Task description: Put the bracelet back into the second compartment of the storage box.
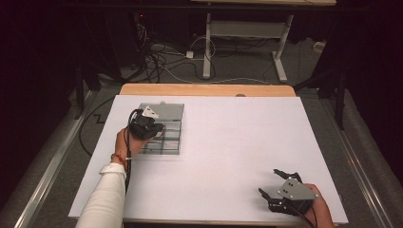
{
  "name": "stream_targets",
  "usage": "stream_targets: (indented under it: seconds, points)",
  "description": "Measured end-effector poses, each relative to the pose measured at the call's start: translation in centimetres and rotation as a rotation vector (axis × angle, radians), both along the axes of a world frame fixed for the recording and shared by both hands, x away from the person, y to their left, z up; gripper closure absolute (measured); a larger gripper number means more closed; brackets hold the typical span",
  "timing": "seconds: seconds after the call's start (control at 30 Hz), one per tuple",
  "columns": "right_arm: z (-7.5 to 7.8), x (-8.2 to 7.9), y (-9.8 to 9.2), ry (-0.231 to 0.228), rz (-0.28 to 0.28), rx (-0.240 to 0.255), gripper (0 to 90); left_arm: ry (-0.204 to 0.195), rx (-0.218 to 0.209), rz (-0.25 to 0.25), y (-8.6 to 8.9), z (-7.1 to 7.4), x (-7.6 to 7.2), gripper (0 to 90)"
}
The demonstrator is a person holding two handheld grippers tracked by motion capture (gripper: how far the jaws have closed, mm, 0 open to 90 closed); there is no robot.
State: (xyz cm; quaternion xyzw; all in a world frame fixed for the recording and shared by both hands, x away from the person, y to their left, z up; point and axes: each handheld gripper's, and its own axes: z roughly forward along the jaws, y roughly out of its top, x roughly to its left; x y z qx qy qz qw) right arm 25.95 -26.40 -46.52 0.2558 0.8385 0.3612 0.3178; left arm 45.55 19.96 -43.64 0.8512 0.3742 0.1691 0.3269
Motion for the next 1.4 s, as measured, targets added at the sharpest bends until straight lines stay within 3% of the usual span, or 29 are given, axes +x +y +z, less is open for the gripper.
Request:
stream_targets:
  seconds: [0.2,0.63,0.9,1.1,1.27,1.4]
  points:
    - [0.0,0.0,0.0,-0.002,0.001,0.0,23.2,-0.044,-0.017,-0.002,0.1,0.5,-0.6,82.1]
    - [0.0,-0.1,0.1,-0.003,-0.002,-0.004,23.2,-0.181,-0.084,-0.039,0.0,1.4,-2.4,79.1]
    - [0.2,-0.2,-0.1,-0.012,-0.01,0.001,23.2,-0.256,-0.097,-0.052,-0.1,2.4,-3.4,74.9]
    - [0.2,-0.3,0.0,-0.015,-0.004,0.002,23.2,-0.297,-0.064,-0.069,-0.4,3.0,-4.1,64.8]
    - [0.2,-0.3,0.0,-0.015,-0.003,0.002,23.2,-0.306,-0.061,-0.081,-0.9,3.1,-4.4,55.9]
    - [0.2,-0.3,0.0,-0.016,-0.003,0.002,23.2,-0.318,-0.042,-0.083,-1.3,3.2,-4.6,43.1]
